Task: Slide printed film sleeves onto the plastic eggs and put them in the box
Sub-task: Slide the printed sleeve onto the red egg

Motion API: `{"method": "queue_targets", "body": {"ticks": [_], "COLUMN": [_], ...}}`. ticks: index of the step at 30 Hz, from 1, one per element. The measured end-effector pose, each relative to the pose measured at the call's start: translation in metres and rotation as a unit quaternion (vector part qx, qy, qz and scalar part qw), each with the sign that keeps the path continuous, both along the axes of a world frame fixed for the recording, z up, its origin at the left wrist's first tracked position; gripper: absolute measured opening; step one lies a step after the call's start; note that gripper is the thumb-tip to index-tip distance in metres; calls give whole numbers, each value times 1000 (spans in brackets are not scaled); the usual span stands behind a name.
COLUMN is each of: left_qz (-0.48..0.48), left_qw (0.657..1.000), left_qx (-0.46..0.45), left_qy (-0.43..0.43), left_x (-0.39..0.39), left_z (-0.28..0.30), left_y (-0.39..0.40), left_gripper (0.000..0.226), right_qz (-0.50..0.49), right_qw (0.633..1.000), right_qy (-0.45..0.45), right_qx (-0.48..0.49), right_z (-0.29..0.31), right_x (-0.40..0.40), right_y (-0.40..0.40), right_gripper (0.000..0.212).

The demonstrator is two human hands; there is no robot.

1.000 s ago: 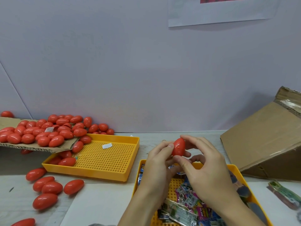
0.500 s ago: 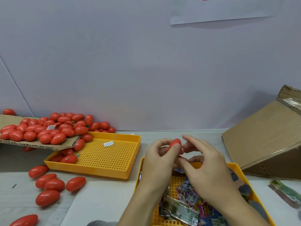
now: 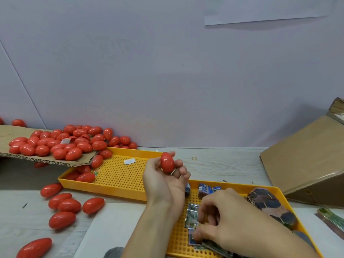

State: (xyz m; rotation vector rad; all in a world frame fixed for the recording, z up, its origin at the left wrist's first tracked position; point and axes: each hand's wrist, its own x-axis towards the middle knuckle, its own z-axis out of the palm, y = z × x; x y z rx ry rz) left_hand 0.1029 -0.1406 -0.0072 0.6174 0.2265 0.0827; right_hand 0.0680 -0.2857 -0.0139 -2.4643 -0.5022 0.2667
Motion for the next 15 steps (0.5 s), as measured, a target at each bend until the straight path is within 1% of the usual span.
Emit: {"method": "queue_targets", "body": {"ticks": [2, 4, 7, 11, 13, 15], "left_qz": [2, -4, -13, -14, -16, -14], "left_qw": [1000, 1000, 999, 997, 996, 996], "left_qx": [7, 21, 45, 77, 85, 85], "left_qy": [3, 7, 19, 20, 18, 16], "left_x": [1, 1, 1, 0, 0, 0], "left_z": [0, 0, -1, -2, -2, -2], "left_y": [-1, -2, -4, -6, -7, -7], "left_gripper": [22, 18, 18, 19, 19, 19], "right_qz": [2, 6, 1, 3, -6, -34], "right_qw": [999, 998, 997, 997, 998, 996], "right_qy": [42, 62, 58, 47, 12, -62], "right_qx": [-4, 13, 44, 58, 60, 55], "right_z": [2, 4, 7, 7, 5, 1], "right_x": [1, 2, 2, 2, 3, 5], "right_y": [-2, -2, -2, -4, -6, -5], "right_gripper": [36, 32, 27, 14, 13, 14]}}
